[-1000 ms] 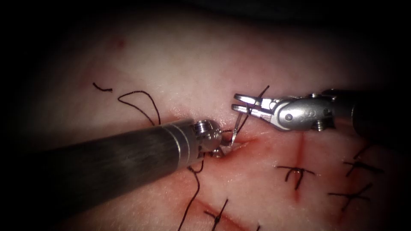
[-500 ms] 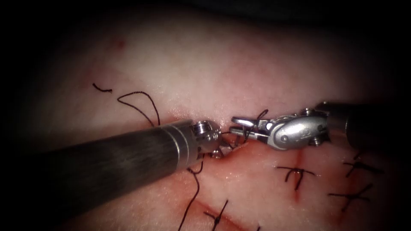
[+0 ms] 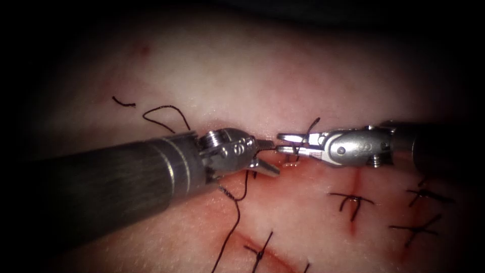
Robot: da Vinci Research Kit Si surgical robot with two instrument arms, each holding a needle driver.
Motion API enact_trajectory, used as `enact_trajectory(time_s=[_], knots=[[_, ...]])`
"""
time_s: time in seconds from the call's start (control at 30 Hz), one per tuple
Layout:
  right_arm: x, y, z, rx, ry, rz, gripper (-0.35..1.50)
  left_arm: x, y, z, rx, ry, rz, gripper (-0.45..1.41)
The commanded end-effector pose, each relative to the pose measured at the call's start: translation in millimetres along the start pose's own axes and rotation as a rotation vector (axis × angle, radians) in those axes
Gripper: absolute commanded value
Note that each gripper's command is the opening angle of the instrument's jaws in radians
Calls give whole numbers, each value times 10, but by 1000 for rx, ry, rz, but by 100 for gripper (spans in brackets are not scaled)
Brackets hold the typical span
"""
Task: Wound Closure
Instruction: With the right hand pass the needle through the bottom of the incision.
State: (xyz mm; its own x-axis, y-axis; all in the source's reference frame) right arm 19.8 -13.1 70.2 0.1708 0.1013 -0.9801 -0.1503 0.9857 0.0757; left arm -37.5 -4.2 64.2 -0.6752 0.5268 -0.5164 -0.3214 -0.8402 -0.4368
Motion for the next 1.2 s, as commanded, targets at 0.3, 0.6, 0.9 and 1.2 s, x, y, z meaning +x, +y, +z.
enact_trajectory(time_s=[0.3,0.6,0.9,1.2], knots=[[-9,17,16,11,44,196,-35,-27,38,36,-20,30,15,-22],[-19,30,15,18,66,312,-35,-43,38,59,-23,27,24,-30],[-19,33,15,44,20,320,-35,-55,29,70,-34,21,30,-30],[-22,43,15,84,9,380,-35,-64,21,82,-43,21,21,-35]])
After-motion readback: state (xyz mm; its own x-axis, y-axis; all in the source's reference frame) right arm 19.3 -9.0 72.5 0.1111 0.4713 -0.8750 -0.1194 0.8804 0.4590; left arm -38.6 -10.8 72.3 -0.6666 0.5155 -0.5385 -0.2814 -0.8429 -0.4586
